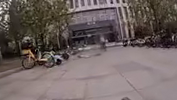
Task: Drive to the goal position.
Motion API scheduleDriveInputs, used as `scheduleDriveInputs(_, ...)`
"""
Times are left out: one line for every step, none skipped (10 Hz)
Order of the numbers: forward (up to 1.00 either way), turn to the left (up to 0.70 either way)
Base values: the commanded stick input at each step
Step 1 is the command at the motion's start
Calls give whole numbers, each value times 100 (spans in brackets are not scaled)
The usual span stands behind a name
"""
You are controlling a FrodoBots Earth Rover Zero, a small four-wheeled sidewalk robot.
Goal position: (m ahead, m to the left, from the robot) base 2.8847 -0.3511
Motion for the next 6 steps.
scheduleDriveInputs(70,0)
scheduleDriveInputs(70,0)
scheduleDriveInputs(70,0)
scheduleDriveInputs(70,0)
scheduleDriveInputs(70,0)
scheduleDriveInputs(70,0)
